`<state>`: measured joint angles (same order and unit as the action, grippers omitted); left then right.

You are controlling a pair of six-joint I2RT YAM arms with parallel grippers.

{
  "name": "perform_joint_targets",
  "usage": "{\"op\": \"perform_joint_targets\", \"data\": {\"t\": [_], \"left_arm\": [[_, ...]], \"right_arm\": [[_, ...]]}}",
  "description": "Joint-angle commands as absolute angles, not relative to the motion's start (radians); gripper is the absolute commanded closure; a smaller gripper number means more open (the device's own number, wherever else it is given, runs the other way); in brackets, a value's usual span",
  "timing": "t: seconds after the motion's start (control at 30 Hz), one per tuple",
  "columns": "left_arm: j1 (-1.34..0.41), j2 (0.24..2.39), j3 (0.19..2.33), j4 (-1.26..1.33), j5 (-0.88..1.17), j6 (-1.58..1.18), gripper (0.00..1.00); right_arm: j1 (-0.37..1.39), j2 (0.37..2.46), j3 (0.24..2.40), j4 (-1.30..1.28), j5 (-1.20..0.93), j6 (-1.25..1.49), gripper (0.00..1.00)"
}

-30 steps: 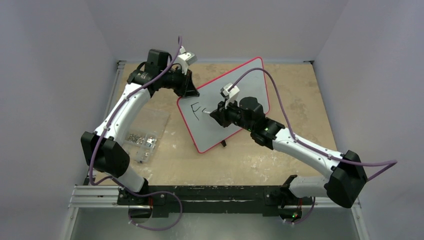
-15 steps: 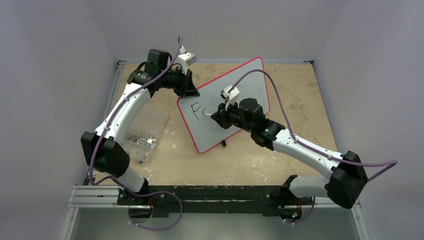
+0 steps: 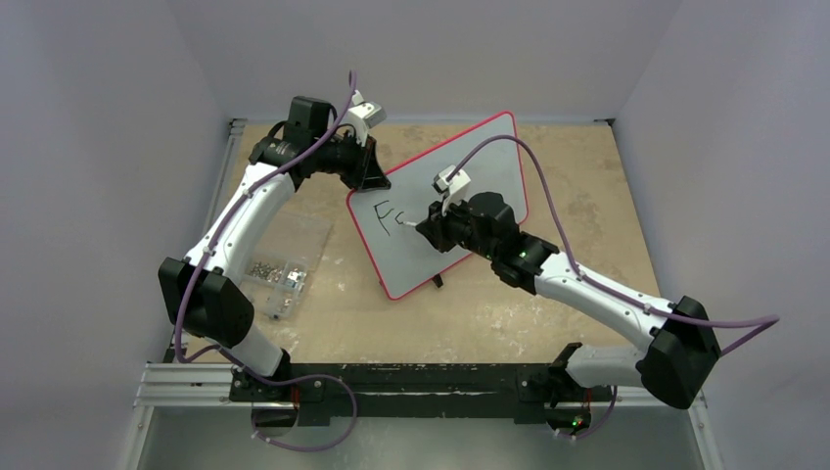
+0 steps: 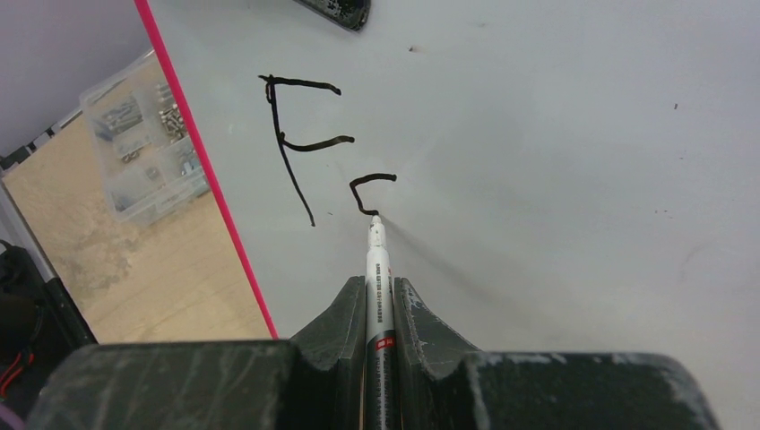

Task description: Write a sentence on the whiteboard

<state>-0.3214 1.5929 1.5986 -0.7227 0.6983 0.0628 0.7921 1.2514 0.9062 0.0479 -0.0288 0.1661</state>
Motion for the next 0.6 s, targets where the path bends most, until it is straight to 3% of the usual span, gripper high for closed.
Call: {"op": "perform_joint_targets", "data": {"t": [0.0,0.57], "left_arm": [[-0.324,1.562,1.597,-0.691,0.608,0.104,1.00],[-0.324,1.565,1.598,-0.692,0.613,0.101,1.00]], "right_arm": [[0.786,1.248,0.969,0.042,0.077,0.150,1.00],[0.786,1.280,1.026,0.047,0.071,0.151,1.00]]}}
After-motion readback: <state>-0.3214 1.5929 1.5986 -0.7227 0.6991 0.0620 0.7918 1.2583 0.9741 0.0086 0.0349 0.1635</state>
